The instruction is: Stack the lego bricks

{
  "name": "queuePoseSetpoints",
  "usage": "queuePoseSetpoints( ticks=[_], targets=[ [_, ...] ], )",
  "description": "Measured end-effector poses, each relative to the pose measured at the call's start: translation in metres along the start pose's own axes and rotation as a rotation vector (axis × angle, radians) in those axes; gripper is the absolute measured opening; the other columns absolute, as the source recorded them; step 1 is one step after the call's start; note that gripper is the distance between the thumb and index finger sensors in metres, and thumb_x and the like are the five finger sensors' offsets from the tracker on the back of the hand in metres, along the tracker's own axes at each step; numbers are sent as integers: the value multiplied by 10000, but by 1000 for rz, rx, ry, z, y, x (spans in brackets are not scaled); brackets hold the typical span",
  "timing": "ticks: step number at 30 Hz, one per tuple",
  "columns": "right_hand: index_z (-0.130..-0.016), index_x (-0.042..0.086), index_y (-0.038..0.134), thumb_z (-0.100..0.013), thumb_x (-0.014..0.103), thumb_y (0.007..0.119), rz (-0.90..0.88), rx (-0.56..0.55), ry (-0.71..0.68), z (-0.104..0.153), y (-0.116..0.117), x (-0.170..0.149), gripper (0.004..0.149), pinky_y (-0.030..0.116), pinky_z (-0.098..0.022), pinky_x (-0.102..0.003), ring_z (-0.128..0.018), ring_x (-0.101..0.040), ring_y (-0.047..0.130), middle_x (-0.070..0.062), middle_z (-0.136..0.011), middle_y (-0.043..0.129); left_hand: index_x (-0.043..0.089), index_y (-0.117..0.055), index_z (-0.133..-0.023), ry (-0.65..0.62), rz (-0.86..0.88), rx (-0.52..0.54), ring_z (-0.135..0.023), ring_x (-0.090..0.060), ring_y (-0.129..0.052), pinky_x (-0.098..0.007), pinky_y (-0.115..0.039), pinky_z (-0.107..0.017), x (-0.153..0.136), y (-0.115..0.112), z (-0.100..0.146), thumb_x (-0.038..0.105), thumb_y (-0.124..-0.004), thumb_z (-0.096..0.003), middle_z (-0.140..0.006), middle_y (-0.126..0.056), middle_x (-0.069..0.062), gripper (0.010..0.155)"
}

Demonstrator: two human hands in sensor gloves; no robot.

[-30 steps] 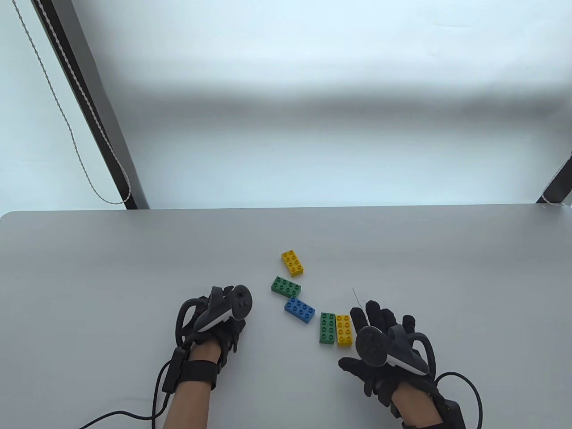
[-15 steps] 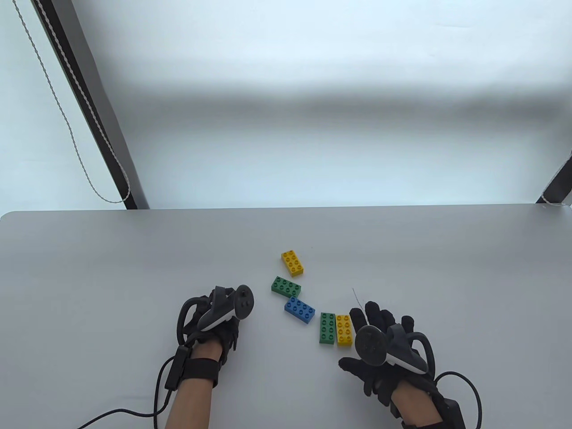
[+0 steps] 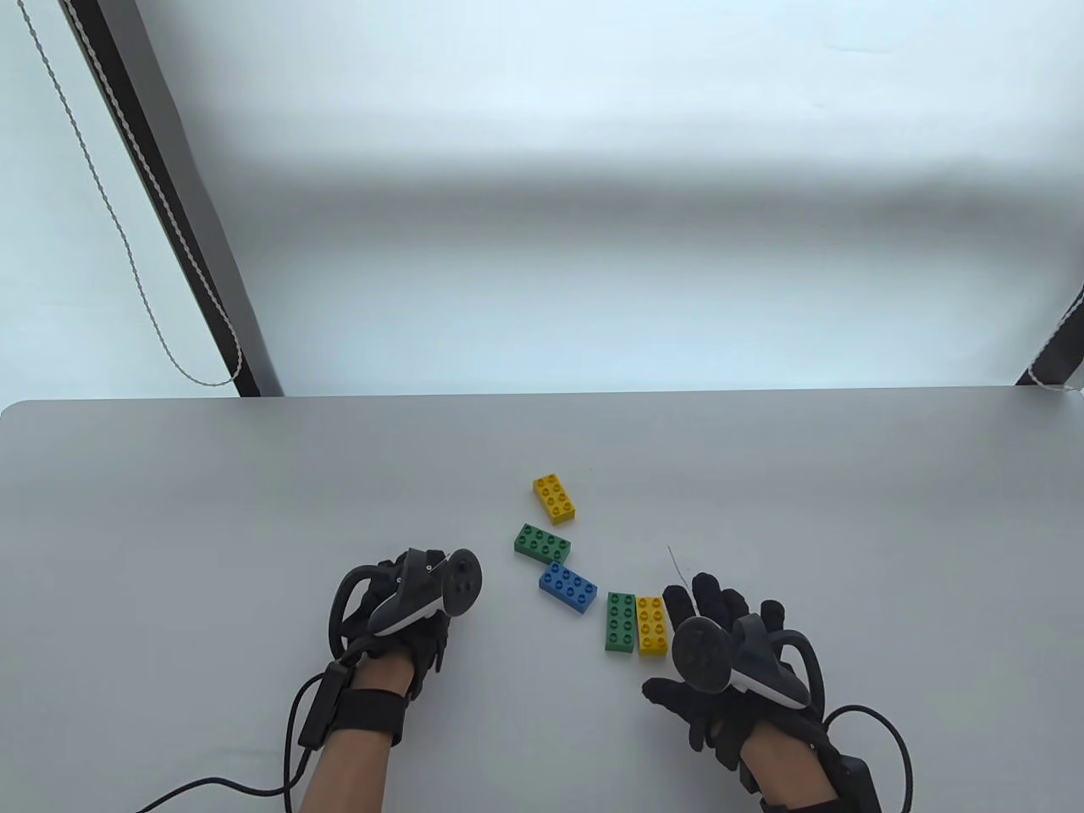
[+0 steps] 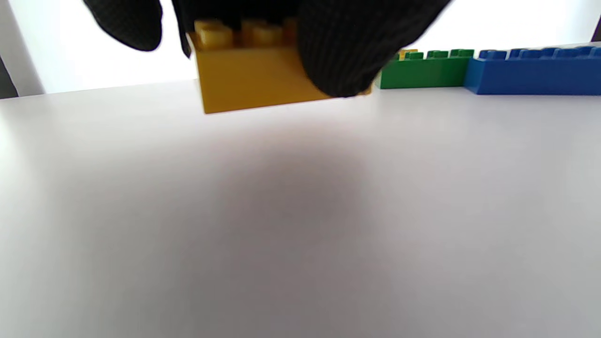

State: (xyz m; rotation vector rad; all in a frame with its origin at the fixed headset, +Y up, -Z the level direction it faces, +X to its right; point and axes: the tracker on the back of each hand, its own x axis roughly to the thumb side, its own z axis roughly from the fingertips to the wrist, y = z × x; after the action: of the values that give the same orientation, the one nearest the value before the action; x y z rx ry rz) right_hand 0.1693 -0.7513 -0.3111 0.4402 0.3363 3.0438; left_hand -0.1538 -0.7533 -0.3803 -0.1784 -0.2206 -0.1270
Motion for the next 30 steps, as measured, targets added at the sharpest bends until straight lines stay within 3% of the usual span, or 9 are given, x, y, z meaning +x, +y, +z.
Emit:
queuePoseSetpoints(
  ticks=[15, 21, 30],
  targets=[
    [-1009, 165, 97, -369, 669, 721, 15, 10, -7, -1, 3, 6, 1026, 181, -580, -811, -982, -563, 304, -262, -1086, 129, 269, -603, -973, -208, 44, 100, -884, -276, -760, -577, -662, -668, 37, 22, 63, 361, -857, -383, -1004, -726, -24, 649],
    [-1009, 164, 97, -370, 668, 721, 16, 14, -7, -1, 3, 7, 1026, 184, -581, -811, -982, -562, 307, -263, -1086, 131, 265, -628, -972, -294, 39, 125, -862, -268, -796, -570, -687, -657, 63, 18, 79, 385, -864, -379, -990, -760, -25, 649],
    [-1008, 163, 96, -369, 668, 721, 15, 22, -7, 1, 3, 10, 1027, 187, -580, -811, -980, -563, 312, -265, -1085, 135, 265, -650, -966, -383, -11, 63, -842, -264, -825, -562, -708, -646, 96, 5, 88, 401, -873, -371, -975, -787, -27, 650]
  ],
)
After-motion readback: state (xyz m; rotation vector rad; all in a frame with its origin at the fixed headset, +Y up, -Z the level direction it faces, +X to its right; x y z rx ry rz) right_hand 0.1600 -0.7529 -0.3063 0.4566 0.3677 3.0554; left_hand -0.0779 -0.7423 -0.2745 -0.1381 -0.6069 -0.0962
